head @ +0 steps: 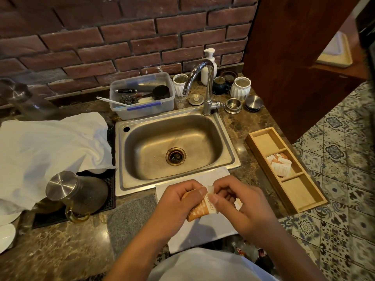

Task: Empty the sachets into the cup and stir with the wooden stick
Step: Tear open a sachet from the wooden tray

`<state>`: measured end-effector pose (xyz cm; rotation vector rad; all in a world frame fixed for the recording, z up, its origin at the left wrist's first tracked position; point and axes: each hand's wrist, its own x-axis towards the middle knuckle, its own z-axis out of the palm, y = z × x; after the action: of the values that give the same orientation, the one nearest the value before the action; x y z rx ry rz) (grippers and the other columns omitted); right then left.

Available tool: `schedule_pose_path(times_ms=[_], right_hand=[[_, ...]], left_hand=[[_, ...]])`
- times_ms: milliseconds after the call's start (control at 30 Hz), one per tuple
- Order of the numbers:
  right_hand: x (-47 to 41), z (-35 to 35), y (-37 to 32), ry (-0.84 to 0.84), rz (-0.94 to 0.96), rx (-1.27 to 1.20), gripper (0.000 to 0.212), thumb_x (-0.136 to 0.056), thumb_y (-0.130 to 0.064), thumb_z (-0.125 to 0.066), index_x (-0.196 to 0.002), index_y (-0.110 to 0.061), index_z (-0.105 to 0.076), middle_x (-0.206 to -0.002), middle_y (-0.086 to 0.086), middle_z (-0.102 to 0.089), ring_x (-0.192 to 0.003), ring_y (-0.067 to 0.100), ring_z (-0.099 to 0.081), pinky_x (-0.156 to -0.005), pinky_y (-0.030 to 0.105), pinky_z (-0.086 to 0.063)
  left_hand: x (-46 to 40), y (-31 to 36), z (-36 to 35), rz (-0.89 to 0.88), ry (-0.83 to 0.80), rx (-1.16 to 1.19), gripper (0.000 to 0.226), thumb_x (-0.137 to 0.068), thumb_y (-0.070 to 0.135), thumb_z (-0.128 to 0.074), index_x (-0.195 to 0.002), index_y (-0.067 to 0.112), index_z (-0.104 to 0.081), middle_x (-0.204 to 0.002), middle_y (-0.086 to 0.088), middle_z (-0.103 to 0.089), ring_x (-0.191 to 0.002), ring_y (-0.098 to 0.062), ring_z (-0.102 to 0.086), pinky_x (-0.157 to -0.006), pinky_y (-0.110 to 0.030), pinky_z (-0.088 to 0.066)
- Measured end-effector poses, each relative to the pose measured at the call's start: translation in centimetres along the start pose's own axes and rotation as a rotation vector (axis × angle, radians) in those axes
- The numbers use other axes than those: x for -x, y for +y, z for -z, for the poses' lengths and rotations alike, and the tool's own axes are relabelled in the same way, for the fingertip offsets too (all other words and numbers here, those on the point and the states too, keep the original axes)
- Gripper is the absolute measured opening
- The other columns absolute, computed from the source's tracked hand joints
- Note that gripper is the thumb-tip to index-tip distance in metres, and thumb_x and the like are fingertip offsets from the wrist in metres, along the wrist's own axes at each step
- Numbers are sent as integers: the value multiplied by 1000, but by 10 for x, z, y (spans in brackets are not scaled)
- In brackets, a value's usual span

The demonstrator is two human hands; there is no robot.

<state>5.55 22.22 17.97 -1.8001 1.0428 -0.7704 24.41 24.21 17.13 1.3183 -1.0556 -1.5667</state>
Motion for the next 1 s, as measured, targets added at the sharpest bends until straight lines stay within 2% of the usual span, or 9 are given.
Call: schedule_pose_path(times_ms=[67,167,333,500,600,800,867,1000], right_hand=[[-1,3,1,-54,-18,-7,9,-94,-36,-61,-96,-27,-64,-78,-7,-66,-72,18,-62,-60,36,-52],[-2,6,2,-98,-35,-28,7,-95,-28,-61,-95,-24,-66,-79,-5,-67,-73,20,-63,-61,36,-54],[-2,5,4,-75,-30,-55,12,-95,-33,-58,-95,-24,-66,-77,-5,-67,-71,19,-64,-60,38,-54],[0,4,5,-60,-32,-60,4,-96,-25,-61,-94,-25,-65,-75,-8,-66,-70,19,-63,-61,40,-54],[1,5,6,-44,-68,-86,9,-95,-18,-67,-96,-27,-66,-76,-4,-67,-71,21,-63,-64,42,-53],[2,7,4,-60,-96,-88,9,-92,-28,-66,-99,-33,-66,-75,1,-69,-70,20,-65,-64,33,-54],[2,7,4,-46,-67,-79,8,-95,-26,-66,-101,-32,-67,-77,1,-68,-70,21,-65,-63,36,-55],[0,3,2,14,-21,-91,11,-95,-18,-67,-100,-27,-69,-77,-3,-68,-71,19,-66,-63,33,-55]], left_hand=[[0,0,1,-1,-8,-4,24,-88,29,-62,-77,11,-72,-67,-14,-59,-62,-22,-50,-55,-21,-41],[0,0,1,3,-17,-13,28,-88,29,-61,-79,4,-71,-67,-12,-60,-59,-15,-52,-54,-19,-41],[2,0,1,-25,-59,-26,33,-92,30,-60,-83,0,-68,-69,-13,-59,-60,-16,-53,-56,-18,-43],[4,-1,0,-50,-37,-42,30,-94,28,-65,-81,2,-69,-65,-6,-59,-56,-9,-52,-55,-17,-43],[6,-2,0,-54,-34,-53,31,-92,30,-64,-81,1,-69,-65,-7,-59,-57,-11,-51,-56,-17,-43],[7,-3,-1,-44,-30,-42,30,-94,28,-64,-81,1,-69,-65,-7,-60,-57,-12,-53,-56,-18,-44],[8,-2,-1,-42,-38,-16,32,-91,30,-62,-83,-1,-70,-67,-11,-62,-58,-16,-56,-57,-21,-47],[5,-5,0,-38,-31,62,33,-93,30,-67,-86,-2,-70,-70,-16,-63,-56,-18,-57,-56,-23,-48]])
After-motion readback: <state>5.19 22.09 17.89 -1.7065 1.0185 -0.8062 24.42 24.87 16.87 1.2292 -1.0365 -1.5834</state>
